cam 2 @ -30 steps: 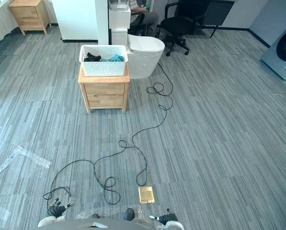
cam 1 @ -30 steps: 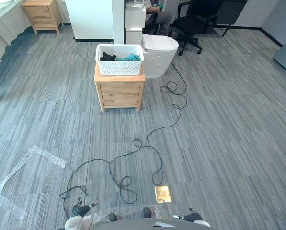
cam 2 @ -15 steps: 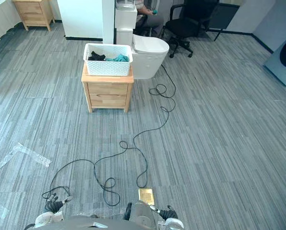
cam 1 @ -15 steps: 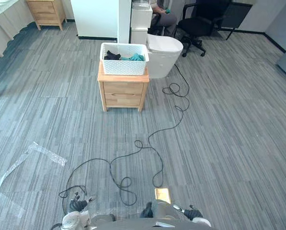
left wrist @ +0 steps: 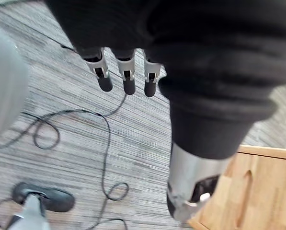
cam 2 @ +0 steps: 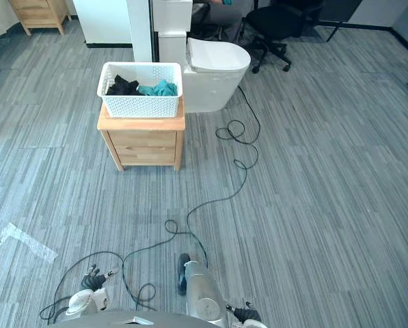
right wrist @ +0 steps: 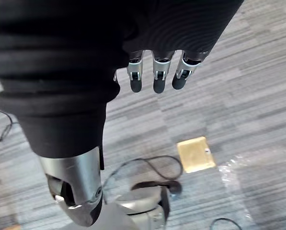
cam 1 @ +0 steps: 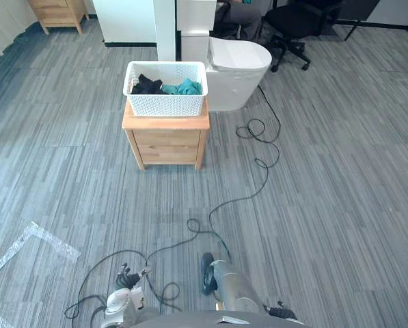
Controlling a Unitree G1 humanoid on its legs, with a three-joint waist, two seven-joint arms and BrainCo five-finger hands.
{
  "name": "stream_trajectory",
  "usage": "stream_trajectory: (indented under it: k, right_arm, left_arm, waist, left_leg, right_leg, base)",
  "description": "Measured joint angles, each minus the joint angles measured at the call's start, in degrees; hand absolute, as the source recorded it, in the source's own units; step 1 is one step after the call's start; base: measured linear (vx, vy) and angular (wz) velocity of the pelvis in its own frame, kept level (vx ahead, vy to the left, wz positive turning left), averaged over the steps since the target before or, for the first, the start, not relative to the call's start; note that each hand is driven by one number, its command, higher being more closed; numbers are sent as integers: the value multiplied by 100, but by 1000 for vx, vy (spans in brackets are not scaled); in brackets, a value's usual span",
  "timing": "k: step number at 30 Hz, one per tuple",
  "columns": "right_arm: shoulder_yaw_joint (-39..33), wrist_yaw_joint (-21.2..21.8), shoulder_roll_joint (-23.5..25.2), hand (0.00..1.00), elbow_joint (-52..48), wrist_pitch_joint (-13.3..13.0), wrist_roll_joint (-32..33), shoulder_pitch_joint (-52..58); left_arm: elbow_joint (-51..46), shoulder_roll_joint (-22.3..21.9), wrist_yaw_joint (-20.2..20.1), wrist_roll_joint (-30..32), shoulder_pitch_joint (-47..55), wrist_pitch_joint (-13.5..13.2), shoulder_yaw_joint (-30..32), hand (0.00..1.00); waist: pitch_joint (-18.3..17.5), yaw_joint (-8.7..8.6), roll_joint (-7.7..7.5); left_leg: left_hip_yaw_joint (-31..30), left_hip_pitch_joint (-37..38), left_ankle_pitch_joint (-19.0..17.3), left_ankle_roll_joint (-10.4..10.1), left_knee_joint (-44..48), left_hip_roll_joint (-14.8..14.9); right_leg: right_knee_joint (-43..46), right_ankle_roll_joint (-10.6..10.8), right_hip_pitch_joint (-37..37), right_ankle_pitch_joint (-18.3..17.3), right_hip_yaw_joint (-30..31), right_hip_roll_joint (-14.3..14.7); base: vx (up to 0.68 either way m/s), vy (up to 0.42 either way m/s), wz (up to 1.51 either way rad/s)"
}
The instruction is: Pick up the laundry basket with both hands and put the clothes into the washing machine.
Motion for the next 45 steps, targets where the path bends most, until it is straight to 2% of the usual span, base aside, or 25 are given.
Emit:
stream_trajectory:
  k: [2,5,7,11,13,14,15,16,18,20,22,23,25,27,28,30,31,32,34,36,39,40,41,43,45]
  right_arm:
    - [53,-60,10,0,-112,-11,104,-45]
    - [177,-142,6,0,-261,-9,141,-34]
    - [349,-153,-50,0,-267,-10,126,-68]
    - [604,-137,-117,0,-165,-47,126,-263]
    - [839,-131,-196,0,19,-103,104,-392]
    - [934,-128,-246,0,25,-150,94,-384]
    - [951,-127,-183,0,101,-158,86,-430]
    - [1001,-104,-23,0,261,-169,87,-486]
    - [992,-85,154,0,397,-192,86,-497]
    - [810,-78,175,0,452,-233,89,-543]
    - [624,-76,171,0,409,-276,103,-619]
    - [606,-76,166,0,408,-280,108,-668]
    - [683,-73,169,0,368,-281,103,-742]
    - [700,-78,179,0,222,-275,93,-738]
    - [704,-77,180,0,196,-278,95,-764]
    - [742,-84,177,0,170,-273,87,-769]
    - [869,-84,163,0,178,-260,90,-750]
    - [875,-85,35,0,197,-276,87,-796]
    - [809,-87,23,0,146,-273,85,-816]
    - [672,-90,43,0,44,-253,85,-771]
    - [840,-95,54,0,-34,-243,68,-653]
    - [790,-96,52,0,0,-222,59,-647]
    - [780,-98,55,0,-1,-221,59,-633]
    - [674,-103,45,0,43,-219,62,-621]
    - [658,-108,11,0,43,-233,91,-604]
  left_arm:
    - [-221,15,-10,-5,13,4,4,0]
    - [-375,16,-8,-5,21,-10,-43,0]
    - [-486,40,12,-5,48,-21,-89,0]
    - [-411,212,27,-5,48,-90,-458,0]
    - [-178,317,20,-1,37,-97,-579,0]
    - [-45,333,16,-4,70,-97,-607,0]
    - [60,418,26,1,68,-75,-633,0]
    - [167,619,42,2,86,-72,-668,0]
    - [211,773,38,-13,118,-67,-683,0]
    - [209,827,31,-8,117,-56,-743,0]
    - [257,824,28,-4,105,2,-926,0]
    - [258,864,25,6,105,12,-992,0]
    - [269,981,33,14,209,64,-1141,0]
    - [268,942,28,15,206,68,-1160,0]
    - [265,880,26,10,210,66,-1156,0]
    - [259,820,25,10,207,66,-1146,0]
    - [268,805,25,11,169,52,-1127,0]
    - [376,569,21,12,133,54,-1118,0]
    - [384,394,19,20,65,50,-1110,0]
    - [364,296,6,69,-43,42,-1017,0]
    - [87,221,2,116,-20,0,-716,0]
    - [38,223,13,115,-8,-10,-691,0]
    - [35,230,11,115,-6,-11,-692,0]
    - [40,249,14,112,20,-14,-702,0]
    - [86,259,16,106,83,-16,-711,0]
  waist:
    - [91,123,7]
    - [91,262,-50]
    - [68,348,-78]
    - [-13,449,-201]
    - [-101,527,-154]
    - [-169,598,-49]
    - [-239,611,-117]
    - [-378,564,-380]
    - [-456,603,-510]
    - [-453,580,-550]
    - [-382,512,-604]
    - [-325,488,-545]
    - [-303,420,-537]
    - [-283,408,-503]
    - [-280,381,-468]
    - [-282,328,-482]
    - [-294,324,-587]
    - [-333,365,-321]
    - [-288,346,-141]
    - [-195,351,-174]
    - [-96,404,-231]
    - [-82,447,-205]
    - [-80,440,-209]
    - [-92,456,-201]
    - [-152,459,-101]
  left_leg:
    - [386,-644,-78,222,1378,379]
    - [1103,-1137,-632,307,1413,403]
    - [1510,-1338,-937,352,801,375]
    - [1665,-1429,-1130,447,-2229,-51]
    - [1236,-1289,-722,426,-3867,-368]
    - [1003,-1254,-380,367,-4194,-370]
    - [998,-1258,-178,376,-3978,-542]
    - [1119,-1358,-522,431,-3704,-732]
    - [1135,-1474,-960,477,-3296,-879]
    - [1196,-1425,-1370,601,-2971,-1061]
    - [1383,-865,-1743,799,-3041,-1325]
    - [1402,-661,-1822,829,-3081,-1335]
    - [1528,149,-1871,812,-3567,-1347]
    - [1682,774,-1771,712,-4125,-1301]
    - [1819,1106,-1730,642,-4432,-1219]
    - [1923,1330,-1723,529,-4677,-1218]
    - [1914,1518,-1729,378,-4863,-1414]
    - [1924,1638,-1713,240,-5004,-1205]
    - [1934,1670,-1674,231,-4975,-1086]
    - [1850,1492,-1662,214,-4202,-924]
    - [1289,453,-1589,-4,-1542,-234]
    - [1301,292,-1621,45,-1307,-87]
    - [1336,271,-1661,91,-1415,-69]
    - [1263,336,-1750,127,-2983,-224]
    - [1075,409,-1326,105,-4241,-353]
  right_leg:
    - [-77,-193,425,-253,81,122]
    - [-726,-223,1308,-367,278,82]
    - [-997,-148,1667,-410,420,-55]
    - [-1108,465,2211,-644,671,-628]
    - [-1159,816,2381,-872,901,-834]
    - [-1170,966,2457,-1023,1024,-839]
    - [-1178,1002,2554,-1133,1153,-1010]
    - [-1207,887,2572,-1027,1320,-1219]
    - [-878,857,2415,-728,1528,-1353]
    - [374,1011,1929,-442,1730,-1522]
    - [2476,984,1036,644,2016,-1740]
    - [2944,933,842,573,2006,-1709]
    - [3696,519,356,-110,1422,-1599]
    - [3286,374,42,-573,652,-1438]
    - [2324,325,-81,-712,-39,-1280]
    - [904,224,-33,-363,-700,-1186]
    - [45,-192,-16,215,-900,-1096]
    - [-99,-174,86,198,-841,-829]
    - [-303,-160,185,146,-846,-658]
    - [-347,-110,378,-59,-854,-616]
    - [-535,-146,933,-277,-982,-434]
    - [-658,-114,1112,-288,-988,-378]
    - [-731,-100,1196,-281,-983,-375]
    - [-986,34,1330,-199,-849,-375]
    - [-994,76,1212,-173,-753,-347]
  base:
    - [420,-140,-32]
    - [432,-27,-19]
    - [470,124,-31]
    - [448,240,-27]
    - [512,432,-49]
    - [450,446,-57]
    - [456,440,-24]
    - [455,414,0]
    - [487,409,8]
    - [412,330,8]
    - [397,223,3]
    - [390,154,-19]
    - [400,86,-32]
    - [464,1,-31]
    - [475,-62,-27]
    - [336,-79,-9]
    - [480,-94,-34]
    - [473,-97,-41]
    - [296,-81,-30]
    - [212,-141,7]
    - [152,-106,12]
    - [118,-32,-8]
    - [129,-15,-11]
    - [137,6,-22]
    - [143,120,-40]
